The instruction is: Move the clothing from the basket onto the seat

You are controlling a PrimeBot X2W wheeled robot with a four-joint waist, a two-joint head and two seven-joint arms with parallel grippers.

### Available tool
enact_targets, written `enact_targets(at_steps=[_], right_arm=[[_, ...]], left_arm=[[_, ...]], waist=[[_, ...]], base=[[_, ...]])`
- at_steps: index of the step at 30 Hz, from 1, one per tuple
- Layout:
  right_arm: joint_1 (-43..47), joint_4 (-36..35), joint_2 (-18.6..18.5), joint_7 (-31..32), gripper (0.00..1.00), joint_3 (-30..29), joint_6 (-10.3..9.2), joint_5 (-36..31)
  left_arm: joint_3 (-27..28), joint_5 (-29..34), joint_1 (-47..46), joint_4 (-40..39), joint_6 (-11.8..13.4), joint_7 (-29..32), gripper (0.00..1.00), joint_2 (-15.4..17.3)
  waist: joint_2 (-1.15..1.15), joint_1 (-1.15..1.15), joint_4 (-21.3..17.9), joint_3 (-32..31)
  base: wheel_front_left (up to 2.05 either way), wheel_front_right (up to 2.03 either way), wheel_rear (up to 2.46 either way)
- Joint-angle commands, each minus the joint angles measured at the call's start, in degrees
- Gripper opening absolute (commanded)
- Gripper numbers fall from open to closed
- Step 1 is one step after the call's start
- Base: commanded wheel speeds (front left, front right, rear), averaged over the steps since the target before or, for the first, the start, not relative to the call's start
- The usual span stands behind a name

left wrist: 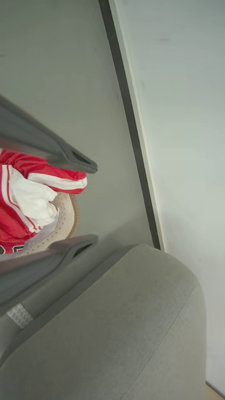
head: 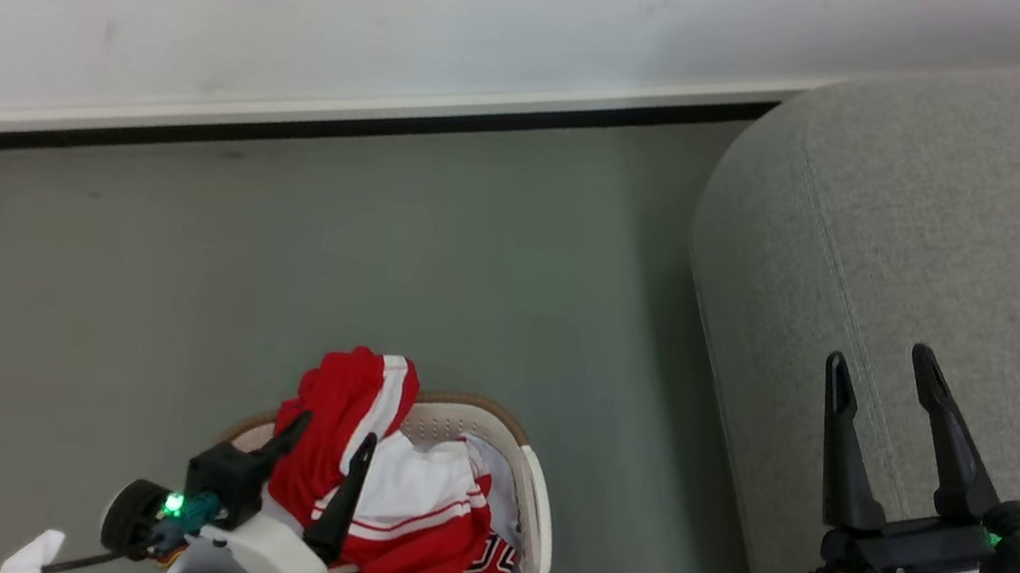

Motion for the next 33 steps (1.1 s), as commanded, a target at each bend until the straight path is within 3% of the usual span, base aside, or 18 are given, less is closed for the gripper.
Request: enact_targets(at_steps=[1, 14, 26, 31, 32, 33], right_arm=[[-1.1, -0.4, -0.2, 0.0, 1.0, -0.1, -0.12, 0.4], [-8.7, -8.4, -0.1, 0.0, 1.0, -0.3, -0.12, 3.1], [-12.1, -12.5, -0.1, 0.0, 1.0, -1.5, -0.12, 5.4], [-12.1, -13.2, -0.1, 0.0, 1.0, -1.3, -0.12, 6.5], [-11.9, -13.1, -0.1, 0.0, 1.0, -1.3, -0.12, 6.5], [-11.7, -12.9, -0.1, 0.0, 1.0, -1.3, -0.12, 6.6]], left_arm=[[-0.4, 0.3, -1.4, 1.0, 0.0, 0.0, 1.0, 0.9], [-18.6, -5.2, -18.1, 20.0, 0.0, 5.0, 1.0, 6.2], [-29.2, -11.6, -26.2, 26.4, 0.0, 8.9, 1.0, 11.3], [-31.7, -13.6, -27.9, 28.2, 0.0, 8.4, 1.0, 11.9], [-32.3, -14.0, -28.2, 28.3, 0.0, 8.1, 0.84, 11.7], [-32.7, -14.6, -28.6, 28.3, 0.0, 7.7, 0.29, 11.5]], waist=[[0.0, -0.01, -3.2, 4.6], [0.0, -0.01, -8.2, 22.7], [0.0, -0.01, -10.1, 33.6], [0.0, -0.01, -11.0, 36.1], [0.0, -0.01, -11.1, 36.1], [0.0, -0.01, -11.1, 36.1]], base=[[0.0, 0.0, 0.0], [0.0, 0.0, 0.0], [0.0, 0.0, 0.0], [0.0, 0.0, 0.0], [0.0, 0.0, 0.0], [0.0, 0.0, 0.0]])
